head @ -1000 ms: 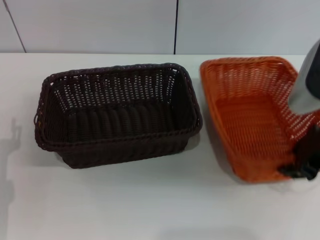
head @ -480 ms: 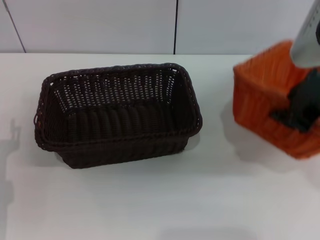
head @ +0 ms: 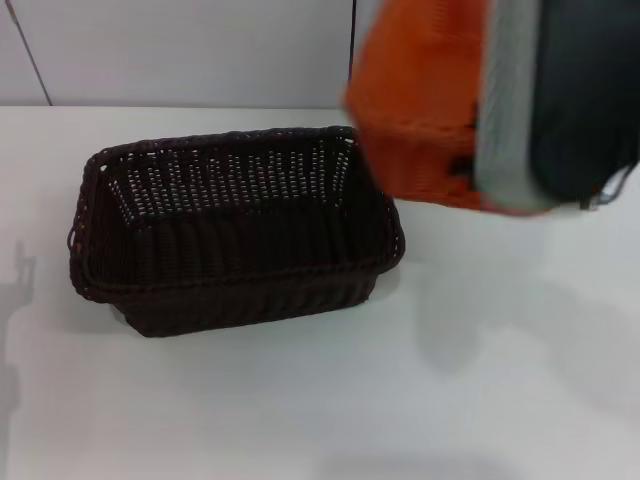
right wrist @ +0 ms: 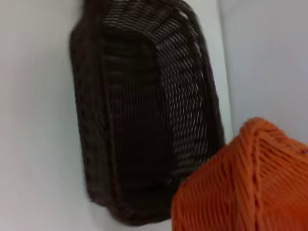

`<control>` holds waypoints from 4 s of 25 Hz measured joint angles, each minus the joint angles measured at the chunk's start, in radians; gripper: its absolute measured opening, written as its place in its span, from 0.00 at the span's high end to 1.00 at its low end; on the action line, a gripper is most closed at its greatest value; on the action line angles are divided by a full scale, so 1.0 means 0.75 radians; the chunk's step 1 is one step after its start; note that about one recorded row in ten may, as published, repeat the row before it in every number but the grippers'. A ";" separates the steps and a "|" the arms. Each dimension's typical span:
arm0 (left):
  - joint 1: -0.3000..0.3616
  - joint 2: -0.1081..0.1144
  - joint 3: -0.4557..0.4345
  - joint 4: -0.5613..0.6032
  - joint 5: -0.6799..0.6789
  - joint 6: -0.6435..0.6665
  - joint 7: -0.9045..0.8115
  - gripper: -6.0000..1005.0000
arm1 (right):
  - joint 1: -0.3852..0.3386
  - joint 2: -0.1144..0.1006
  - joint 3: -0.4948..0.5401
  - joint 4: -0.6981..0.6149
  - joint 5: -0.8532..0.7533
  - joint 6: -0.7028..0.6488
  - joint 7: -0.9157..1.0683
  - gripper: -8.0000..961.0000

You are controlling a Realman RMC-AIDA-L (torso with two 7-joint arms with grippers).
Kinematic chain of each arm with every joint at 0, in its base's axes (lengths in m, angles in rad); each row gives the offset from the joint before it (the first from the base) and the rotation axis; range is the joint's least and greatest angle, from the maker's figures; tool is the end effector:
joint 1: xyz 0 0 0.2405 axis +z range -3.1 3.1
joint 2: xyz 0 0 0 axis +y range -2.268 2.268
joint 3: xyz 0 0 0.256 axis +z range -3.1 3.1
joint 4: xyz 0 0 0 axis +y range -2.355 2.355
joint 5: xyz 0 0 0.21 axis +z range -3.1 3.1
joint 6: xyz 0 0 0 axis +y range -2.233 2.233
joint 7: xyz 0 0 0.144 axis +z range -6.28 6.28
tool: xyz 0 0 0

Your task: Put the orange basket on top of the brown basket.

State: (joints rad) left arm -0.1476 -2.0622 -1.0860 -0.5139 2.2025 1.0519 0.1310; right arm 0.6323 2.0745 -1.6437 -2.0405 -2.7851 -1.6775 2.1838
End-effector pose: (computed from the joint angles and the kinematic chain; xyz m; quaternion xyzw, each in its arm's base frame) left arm -0.3696 0.2838 0.0167 -0.5636 -0.3054 -0.2524 0.7248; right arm 0.0411 0.3153 0.0431 -0.9194 -0.1698 -0.2149 0.2823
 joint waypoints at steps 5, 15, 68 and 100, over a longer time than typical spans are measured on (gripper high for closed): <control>-0.002 -0.003 0.003 0.017 -0.001 0.000 -0.024 0.29 | -0.016 0.002 -0.199 -0.013 -0.141 0.163 -0.241 0.77; 0.003 -0.006 0.012 0.033 0.003 -0.003 -0.119 0.29 | -0.157 -0.024 -0.399 0.006 -0.164 0.365 -0.731 0.77; -0.029 -0.008 0.064 0.015 0.006 -0.030 -0.173 0.29 | -0.295 -0.118 -0.384 0.369 -0.120 1.038 -1.063 0.44; -0.054 0.003 0.053 0.091 0.008 0.000 -0.154 0.29 | -1.003 0.009 -0.155 1.135 0.479 3.036 0.669 0.35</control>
State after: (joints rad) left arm -0.1883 -2.0601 -1.0462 -0.4458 2.2087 1.0520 0.0154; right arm -0.1196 2.0811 -1.7600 -1.1896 -2.4255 0.5993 2.6852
